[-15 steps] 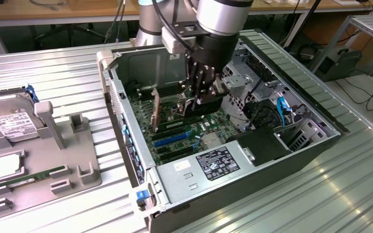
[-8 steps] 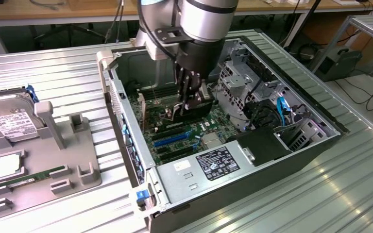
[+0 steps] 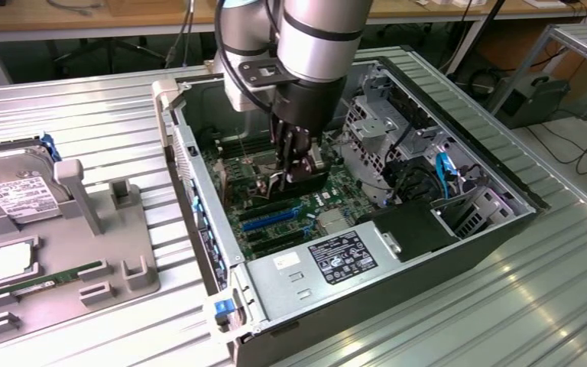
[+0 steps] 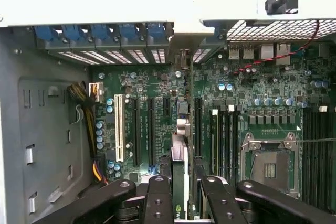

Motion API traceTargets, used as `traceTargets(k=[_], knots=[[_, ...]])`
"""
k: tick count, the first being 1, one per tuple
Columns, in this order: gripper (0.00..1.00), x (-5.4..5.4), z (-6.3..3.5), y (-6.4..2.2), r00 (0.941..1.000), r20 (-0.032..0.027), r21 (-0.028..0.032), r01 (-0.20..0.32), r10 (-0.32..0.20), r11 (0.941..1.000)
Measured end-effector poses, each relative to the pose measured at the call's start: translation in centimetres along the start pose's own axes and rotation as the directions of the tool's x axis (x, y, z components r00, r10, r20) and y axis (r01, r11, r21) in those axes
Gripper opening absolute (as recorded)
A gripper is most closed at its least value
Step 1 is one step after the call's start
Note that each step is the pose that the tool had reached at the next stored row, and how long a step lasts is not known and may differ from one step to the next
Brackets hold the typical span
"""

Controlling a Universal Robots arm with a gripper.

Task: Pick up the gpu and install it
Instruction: 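Insert the gpu into the slot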

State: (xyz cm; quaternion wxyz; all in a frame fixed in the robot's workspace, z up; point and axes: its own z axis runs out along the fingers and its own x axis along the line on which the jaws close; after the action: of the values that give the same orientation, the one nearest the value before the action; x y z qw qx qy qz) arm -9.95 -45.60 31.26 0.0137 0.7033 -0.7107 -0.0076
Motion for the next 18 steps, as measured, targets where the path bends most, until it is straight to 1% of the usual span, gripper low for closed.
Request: traceTargets(k=[5, 8, 14, 18], knots=[[0.26, 0.0, 0.69, 0.04, 1.0000, 0.0033, 0.0026, 0.005, -0.005, 1.0000], [0.26, 0.0, 1.30, 0.12, 0.9999, 0.0041, 0.0066, 0.011, -0.011, 0.9999], [0.26, 0.0, 2.07, 0.33, 0.9996, 0.0068, 0.0124, 0.026, -0.026, 0.9996], [0.26, 0.0, 2.64, 0.54, 0.9988, 0.0075, 0.0192, 0.047, -0.048, 0.9987]])
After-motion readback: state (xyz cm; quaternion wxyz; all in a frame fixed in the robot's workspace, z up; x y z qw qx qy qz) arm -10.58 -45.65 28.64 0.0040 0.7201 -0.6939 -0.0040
